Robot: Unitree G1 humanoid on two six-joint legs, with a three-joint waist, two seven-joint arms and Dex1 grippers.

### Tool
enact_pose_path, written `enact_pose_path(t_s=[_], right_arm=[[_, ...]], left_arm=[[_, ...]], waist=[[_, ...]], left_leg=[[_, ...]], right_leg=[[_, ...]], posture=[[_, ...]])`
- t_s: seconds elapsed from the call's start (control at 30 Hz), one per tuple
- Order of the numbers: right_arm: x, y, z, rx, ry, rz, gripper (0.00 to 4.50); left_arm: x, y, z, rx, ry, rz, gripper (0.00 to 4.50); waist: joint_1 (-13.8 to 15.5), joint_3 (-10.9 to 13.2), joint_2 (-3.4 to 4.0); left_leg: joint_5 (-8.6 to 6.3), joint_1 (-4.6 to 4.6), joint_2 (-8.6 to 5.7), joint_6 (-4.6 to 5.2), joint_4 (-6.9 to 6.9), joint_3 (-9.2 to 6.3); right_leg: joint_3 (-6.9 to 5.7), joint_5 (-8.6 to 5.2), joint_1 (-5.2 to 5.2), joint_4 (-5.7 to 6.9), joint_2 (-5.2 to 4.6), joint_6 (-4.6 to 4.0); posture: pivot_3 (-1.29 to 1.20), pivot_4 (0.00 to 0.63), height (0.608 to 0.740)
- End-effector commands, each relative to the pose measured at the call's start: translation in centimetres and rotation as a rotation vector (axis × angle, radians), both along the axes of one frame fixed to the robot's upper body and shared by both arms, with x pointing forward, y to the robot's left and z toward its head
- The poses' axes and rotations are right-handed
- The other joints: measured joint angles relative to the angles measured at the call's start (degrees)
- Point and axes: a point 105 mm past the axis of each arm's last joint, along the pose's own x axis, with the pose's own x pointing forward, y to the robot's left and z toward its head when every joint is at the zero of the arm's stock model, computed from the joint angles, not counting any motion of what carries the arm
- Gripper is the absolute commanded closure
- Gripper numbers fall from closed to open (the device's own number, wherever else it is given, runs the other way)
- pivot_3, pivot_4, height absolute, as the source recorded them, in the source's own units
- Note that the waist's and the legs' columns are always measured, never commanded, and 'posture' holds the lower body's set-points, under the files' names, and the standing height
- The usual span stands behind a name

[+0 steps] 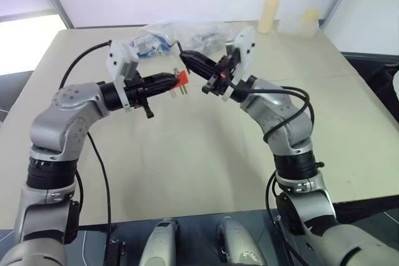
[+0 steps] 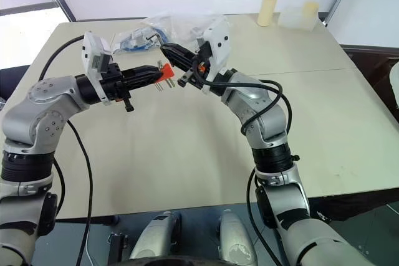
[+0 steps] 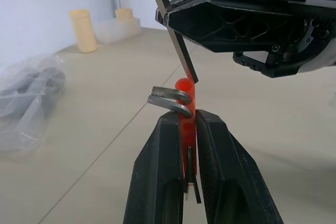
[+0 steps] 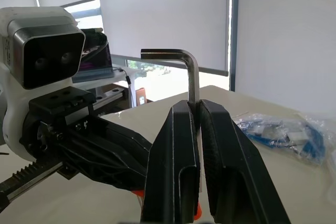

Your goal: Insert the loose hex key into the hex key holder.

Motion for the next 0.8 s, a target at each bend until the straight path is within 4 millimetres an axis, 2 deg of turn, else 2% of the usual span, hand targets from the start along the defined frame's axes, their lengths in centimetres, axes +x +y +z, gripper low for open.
enact_pose_path(t_s=[0.03,0.27,0.8], right_arm=[[-1.3,0.4,2.6,0.05,-0.08,0.039,4.43],[-2.0,1.2,2.8,0.063,-0.075,0.072,4.43],[-1.1,1.4,1.4,0.076,-0.057,0.037,4.43]], left_arm=[[-0.5,0.2,1.7,-0.015,-0.065,0.0,4.05],[-0.3,0.3,1.8,-0.02,-0.065,0.003,4.05],[-0.6,0.4,2.4,-0.053,-0.062,0.0,4.05]], waist=[[-0.01,0.0,0.0],[0.01,0.0,0.0],[0.0,0.0,0.0]], left_leg=[[0.0,0.0,0.0,0.0,0.0,0.0],[0.0,0.0,0.0,0.0,-0.01,-0.01],[0.0,0.0,0.0,0.0,-0.02,-0.01]], right_leg=[[0.0,0.0,0.0,0.0,0.0,0.0],[0.0,0.0,0.0,-0.01,-0.01,0.0],[0.0,0.0,-0.01,-0.01,-0.01,0.0]], posture=[[0.0,0.15,0.74],[0.0,0.15,0.74],[0.0,0.15,0.74]])
